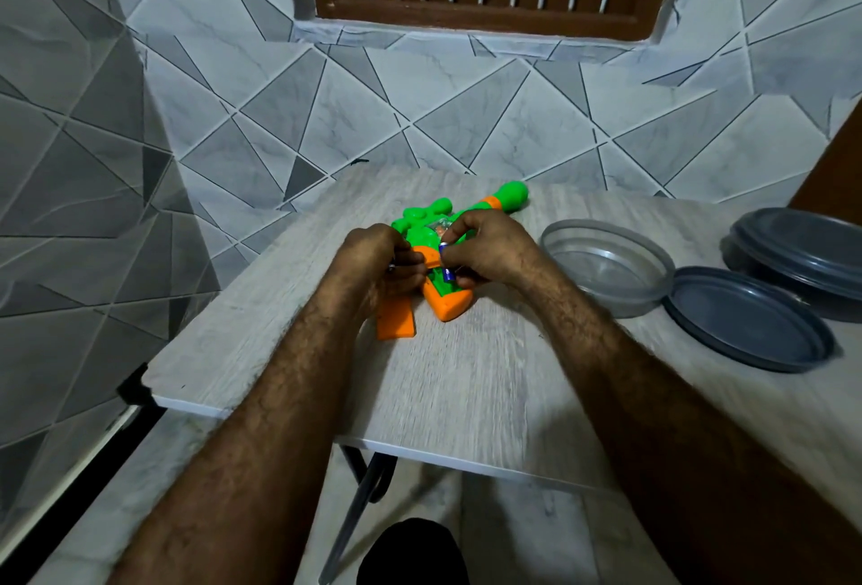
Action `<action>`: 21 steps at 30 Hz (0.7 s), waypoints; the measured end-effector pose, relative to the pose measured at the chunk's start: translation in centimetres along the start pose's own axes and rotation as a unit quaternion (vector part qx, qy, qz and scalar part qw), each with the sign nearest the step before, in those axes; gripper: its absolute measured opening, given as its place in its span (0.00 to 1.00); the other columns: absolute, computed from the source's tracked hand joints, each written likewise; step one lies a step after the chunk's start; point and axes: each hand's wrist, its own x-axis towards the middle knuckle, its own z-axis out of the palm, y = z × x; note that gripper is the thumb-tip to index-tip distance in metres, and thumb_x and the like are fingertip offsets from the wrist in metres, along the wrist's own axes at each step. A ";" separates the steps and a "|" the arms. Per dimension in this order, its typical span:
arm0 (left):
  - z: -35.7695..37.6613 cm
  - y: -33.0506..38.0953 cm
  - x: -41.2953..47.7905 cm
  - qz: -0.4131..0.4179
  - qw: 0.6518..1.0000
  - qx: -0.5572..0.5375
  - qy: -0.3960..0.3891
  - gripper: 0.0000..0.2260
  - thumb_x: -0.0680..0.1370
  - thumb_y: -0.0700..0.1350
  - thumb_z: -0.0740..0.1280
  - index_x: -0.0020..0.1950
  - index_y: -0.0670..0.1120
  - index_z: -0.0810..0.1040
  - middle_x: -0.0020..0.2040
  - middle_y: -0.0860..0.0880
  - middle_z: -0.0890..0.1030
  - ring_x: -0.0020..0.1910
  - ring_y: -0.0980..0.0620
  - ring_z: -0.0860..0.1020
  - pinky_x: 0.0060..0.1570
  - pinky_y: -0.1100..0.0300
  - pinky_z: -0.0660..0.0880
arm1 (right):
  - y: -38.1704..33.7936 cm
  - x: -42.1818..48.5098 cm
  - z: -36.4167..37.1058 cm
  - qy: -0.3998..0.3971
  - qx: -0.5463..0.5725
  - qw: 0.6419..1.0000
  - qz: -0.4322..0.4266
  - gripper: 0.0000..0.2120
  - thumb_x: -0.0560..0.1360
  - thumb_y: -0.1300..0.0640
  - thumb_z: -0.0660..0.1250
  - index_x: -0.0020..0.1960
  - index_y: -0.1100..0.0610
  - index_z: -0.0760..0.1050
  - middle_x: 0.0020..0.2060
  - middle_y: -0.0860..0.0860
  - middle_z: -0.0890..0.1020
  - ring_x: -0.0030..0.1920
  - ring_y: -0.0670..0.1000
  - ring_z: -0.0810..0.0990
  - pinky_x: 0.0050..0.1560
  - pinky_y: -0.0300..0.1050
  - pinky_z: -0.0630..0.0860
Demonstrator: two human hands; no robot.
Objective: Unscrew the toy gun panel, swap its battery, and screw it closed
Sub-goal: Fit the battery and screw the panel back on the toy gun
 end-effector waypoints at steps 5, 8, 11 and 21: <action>0.1 -0.1 0.1 0.016 0.999 0.015 0.032 0.05 0.78 0.33 0.61 0.46 0.36 0.75 0.37 0.40 0.78 0.32 0.45 0.78 0.39 0.51 0.80 | 0.1 0.3 0.8 0.021 -0.085 0.995 -0.047 0.08 0.66 0.61 0.75 0.39 0.52 0.78 0.29 0.52 0.82 0.26 0.48 0.81 0.29 0.38 0.77; 0.1 -0.2 0.0 0.016 0.999 0.024 0.032 0.04 0.77 0.31 0.62 0.44 0.35 0.74 0.36 0.38 0.77 0.32 0.44 0.78 0.42 0.49 0.80 | 0.3 0.6 1.5 0.042 -0.105 0.992 -0.061 0.08 0.63 0.58 0.75 0.37 0.50 0.76 0.33 0.52 0.83 0.34 0.50 0.83 0.37 0.43 0.80; 0.1 -0.2 0.0 0.018 0.999 0.032 0.030 0.03 0.77 0.30 0.62 0.47 0.34 0.75 0.36 0.38 0.78 0.33 0.44 0.79 0.45 0.47 0.80 | 0.7 0.3 1.9 0.073 -0.112 0.987 -0.086 0.07 0.64 0.58 0.74 0.40 0.52 0.78 0.37 0.53 0.84 0.41 0.53 0.83 0.44 0.48 0.81; 0.2 0.1 -0.5 0.020 0.998 0.060 0.019 0.11 0.77 0.31 0.64 0.59 0.32 0.76 0.37 0.39 0.79 0.34 0.45 0.80 0.47 0.48 0.81 | 0.7 -0.2 1.8 0.089 -0.019 0.993 -0.075 0.07 0.68 0.65 0.70 0.44 0.57 0.78 0.32 0.57 0.83 0.29 0.52 0.82 0.34 0.45 0.81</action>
